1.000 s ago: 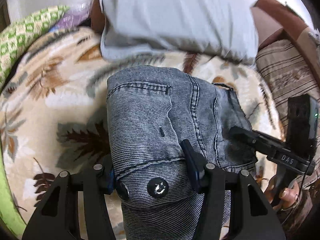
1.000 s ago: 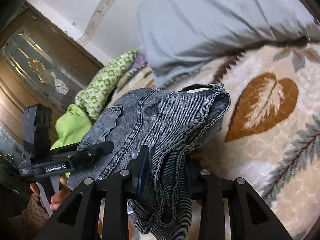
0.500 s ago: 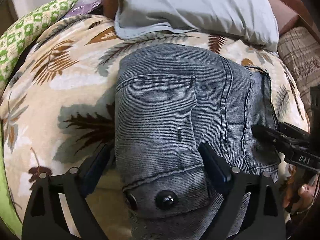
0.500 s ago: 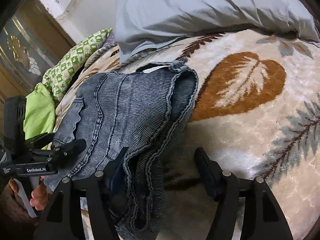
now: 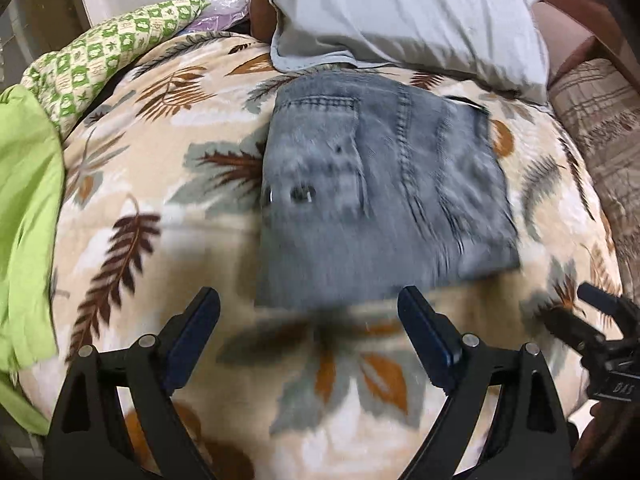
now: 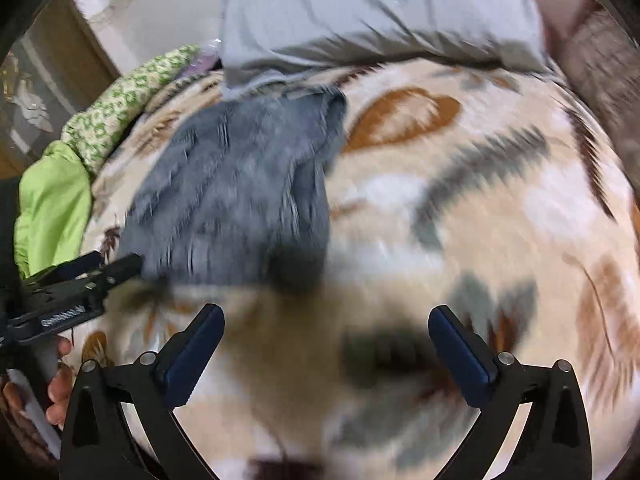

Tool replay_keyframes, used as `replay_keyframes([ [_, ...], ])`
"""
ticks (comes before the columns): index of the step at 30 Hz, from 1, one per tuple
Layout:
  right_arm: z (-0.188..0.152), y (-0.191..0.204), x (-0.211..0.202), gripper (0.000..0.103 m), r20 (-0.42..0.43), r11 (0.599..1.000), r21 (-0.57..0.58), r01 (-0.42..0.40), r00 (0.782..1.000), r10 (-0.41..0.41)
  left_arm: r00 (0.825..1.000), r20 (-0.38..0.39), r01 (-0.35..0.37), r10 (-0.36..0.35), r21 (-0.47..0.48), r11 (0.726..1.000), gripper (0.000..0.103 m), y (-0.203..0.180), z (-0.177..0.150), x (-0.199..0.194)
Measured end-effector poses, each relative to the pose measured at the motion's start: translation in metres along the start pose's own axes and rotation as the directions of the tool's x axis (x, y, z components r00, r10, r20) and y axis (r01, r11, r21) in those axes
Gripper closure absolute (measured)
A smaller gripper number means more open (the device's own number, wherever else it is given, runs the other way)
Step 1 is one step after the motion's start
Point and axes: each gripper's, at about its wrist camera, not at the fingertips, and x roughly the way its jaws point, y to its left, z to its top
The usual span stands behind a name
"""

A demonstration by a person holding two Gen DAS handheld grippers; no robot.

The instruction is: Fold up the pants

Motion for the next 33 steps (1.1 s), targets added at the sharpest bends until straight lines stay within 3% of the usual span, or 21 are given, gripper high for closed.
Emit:
replay_keyframes([
  [4, -0.031, 0.003, -0.010, 0.000, -0.087, 0.994, -0.002, 0.105, 0.991, -0.105, 0.999, 0.032, -0.036, 0.034, 0.048, 0.998, 0.011, -0.009, -0.027, -0.023],
  [11, -0.065, 0.013, -0.056, 0.000, 0.045, 0.986, -0.046, 0.162, 0.986, -0.160, 0.996, 0.081, -0.040, 0.032, 0.099, 0.994, 0.010, -0.019, -0.055, -0.052],
  [17, -0.067, 0.015, -0.080, 0.000, 0.127, 0.982, -0.039, 0.184, 0.976, -0.177, 0.994, 0.103, -0.040, 0.029, 0.105, 0.994, 0.010, -0.019, -0.065, -0.065],
  [24, -0.067, 0.019, -0.084, 0.000, 0.145, 0.971, -0.068, 0.231, 0.965, -0.219, 0.998, 0.060, -0.015, 0.009, 0.098, 0.995, 0.010, -0.018, -0.070, -0.061],
  [33, -0.065, 0.022, -0.088, 0.000, 0.163, 0.968, -0.090, 0.235, 0.962, -0.218, 0.999, 0.047, 0.007, -0.012, 0.119, 0.993, 0.010, -0.023, -0.071, -0.063],
])
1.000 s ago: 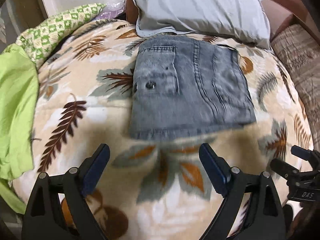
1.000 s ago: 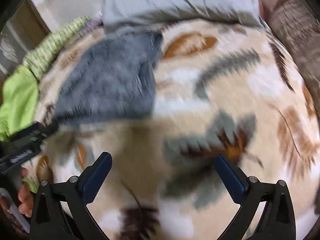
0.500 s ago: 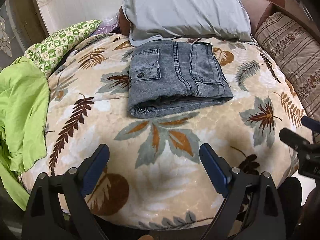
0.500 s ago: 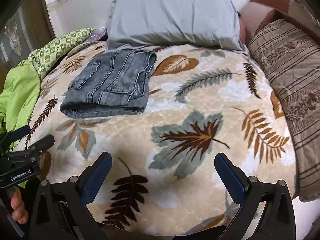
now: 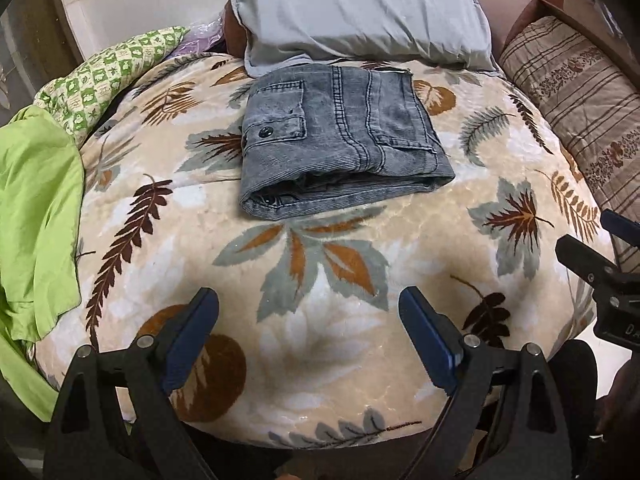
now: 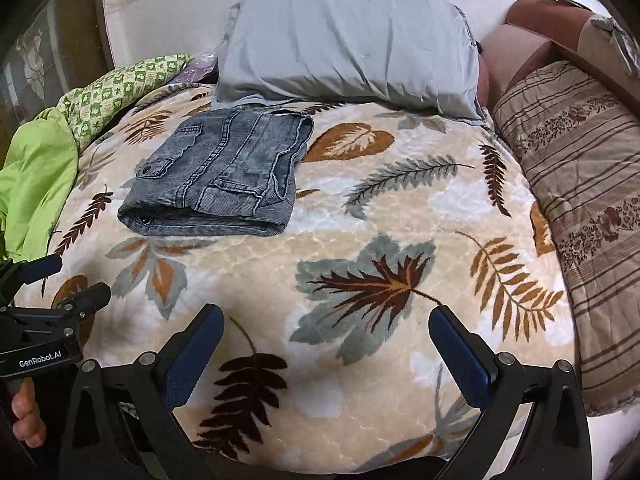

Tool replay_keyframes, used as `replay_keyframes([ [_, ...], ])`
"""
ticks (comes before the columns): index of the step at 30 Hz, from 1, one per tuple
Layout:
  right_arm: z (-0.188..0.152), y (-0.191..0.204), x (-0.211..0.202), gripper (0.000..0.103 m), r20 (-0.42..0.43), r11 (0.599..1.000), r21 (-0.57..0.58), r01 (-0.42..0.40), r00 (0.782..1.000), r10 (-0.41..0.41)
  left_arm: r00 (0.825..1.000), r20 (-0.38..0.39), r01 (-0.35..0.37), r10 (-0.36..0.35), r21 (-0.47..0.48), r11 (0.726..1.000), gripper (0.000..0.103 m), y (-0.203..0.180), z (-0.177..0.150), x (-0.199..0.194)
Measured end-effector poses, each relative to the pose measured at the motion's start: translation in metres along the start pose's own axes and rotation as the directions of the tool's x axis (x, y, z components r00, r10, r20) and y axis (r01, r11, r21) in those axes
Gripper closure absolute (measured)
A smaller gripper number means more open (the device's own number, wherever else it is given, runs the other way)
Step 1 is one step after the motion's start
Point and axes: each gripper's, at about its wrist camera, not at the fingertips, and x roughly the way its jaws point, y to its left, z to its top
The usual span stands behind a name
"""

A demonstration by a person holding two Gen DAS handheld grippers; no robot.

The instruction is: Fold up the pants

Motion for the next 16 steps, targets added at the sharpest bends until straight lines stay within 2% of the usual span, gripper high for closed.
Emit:
replay_keyframes([
  [8, 0.001, -0.004, -0.001, 0.000, 0.005, 1.000, 0.001, 0.010, 1.000, -0.010, 1.000, 0.003, 0.014, -0.015, 0.029, 0.999, 0.010, -0.005, 0.002, -0.003],
  [16, 0.003, -0.007, -0.002, 0.000, 0.007, 1.000, 0.004, 0.016, 1.000, -0.016, 0.993, 0.109, 0.040, -0.045, 0.052, 0.998, 0.010, -0.009, 0.019, -0.034],
])
